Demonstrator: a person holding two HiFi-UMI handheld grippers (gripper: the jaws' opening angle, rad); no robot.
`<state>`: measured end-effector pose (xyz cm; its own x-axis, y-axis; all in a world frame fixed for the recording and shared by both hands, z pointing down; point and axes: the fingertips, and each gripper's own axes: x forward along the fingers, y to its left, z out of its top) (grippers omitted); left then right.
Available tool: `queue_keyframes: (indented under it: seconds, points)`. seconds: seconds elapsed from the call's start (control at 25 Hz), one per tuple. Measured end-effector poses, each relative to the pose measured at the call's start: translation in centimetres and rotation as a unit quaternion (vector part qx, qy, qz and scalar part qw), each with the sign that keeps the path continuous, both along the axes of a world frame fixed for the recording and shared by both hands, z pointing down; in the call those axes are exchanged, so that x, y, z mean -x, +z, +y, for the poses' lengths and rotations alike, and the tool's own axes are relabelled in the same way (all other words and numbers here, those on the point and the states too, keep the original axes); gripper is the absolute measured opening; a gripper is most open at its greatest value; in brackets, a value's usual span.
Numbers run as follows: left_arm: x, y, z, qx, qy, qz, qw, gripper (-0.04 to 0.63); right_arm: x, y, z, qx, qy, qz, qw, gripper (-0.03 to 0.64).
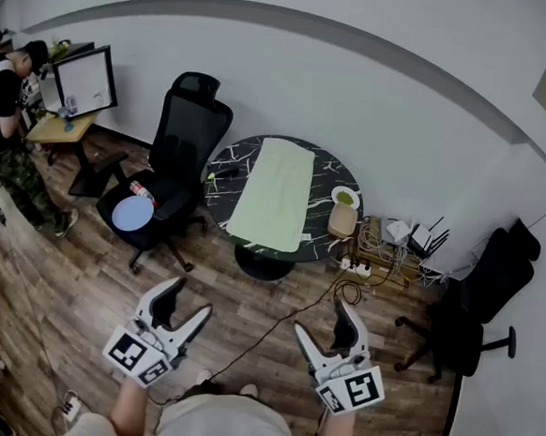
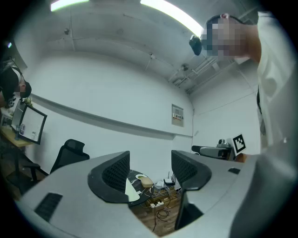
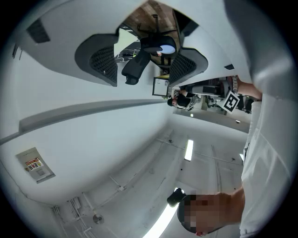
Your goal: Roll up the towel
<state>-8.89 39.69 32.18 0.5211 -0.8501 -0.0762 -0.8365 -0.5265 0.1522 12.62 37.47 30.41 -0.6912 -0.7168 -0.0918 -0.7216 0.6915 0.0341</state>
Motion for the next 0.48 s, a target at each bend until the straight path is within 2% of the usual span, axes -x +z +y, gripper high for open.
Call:
queue_keyframes:
  seconds: [0.48]
  points:
    - [-0.23,-0.08,0.13,-0.002,-0.003,0.000,1.0000,0.261,-0.07,0.14,0.25,0.002,-0.003,0.000,1.000,0.310]
